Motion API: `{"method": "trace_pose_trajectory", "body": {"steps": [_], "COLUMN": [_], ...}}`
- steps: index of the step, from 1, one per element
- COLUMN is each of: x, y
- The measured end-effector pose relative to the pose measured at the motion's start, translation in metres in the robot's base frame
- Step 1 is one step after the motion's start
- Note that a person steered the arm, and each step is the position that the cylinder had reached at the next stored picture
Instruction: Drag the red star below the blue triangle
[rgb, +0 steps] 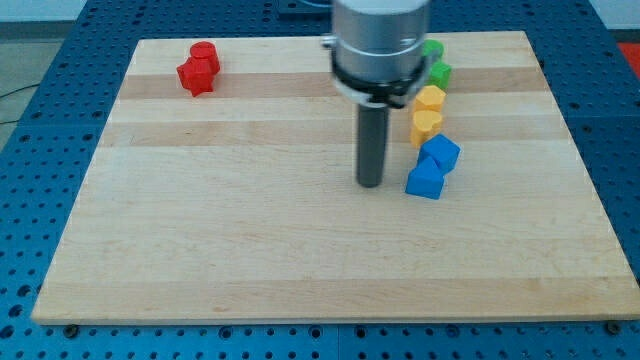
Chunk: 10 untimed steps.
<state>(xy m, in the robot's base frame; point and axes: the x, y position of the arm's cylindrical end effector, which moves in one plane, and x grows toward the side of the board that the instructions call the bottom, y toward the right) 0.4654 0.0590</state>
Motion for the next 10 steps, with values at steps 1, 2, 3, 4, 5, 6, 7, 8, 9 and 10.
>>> {"method": "trace_pose_trajectory", "body": {"steps": [1,2,3,4,5,6,7,8,9,10], "x": [0.010,0.038,0.055,0.014,-0.086,-0.198,-0.271,-0.263,-0.243,-0.242], "y": [0.029,0.025,0.025,-0.056,-0.096,-0.118,-0.128,-0.187,-0.240,-0.274]}}
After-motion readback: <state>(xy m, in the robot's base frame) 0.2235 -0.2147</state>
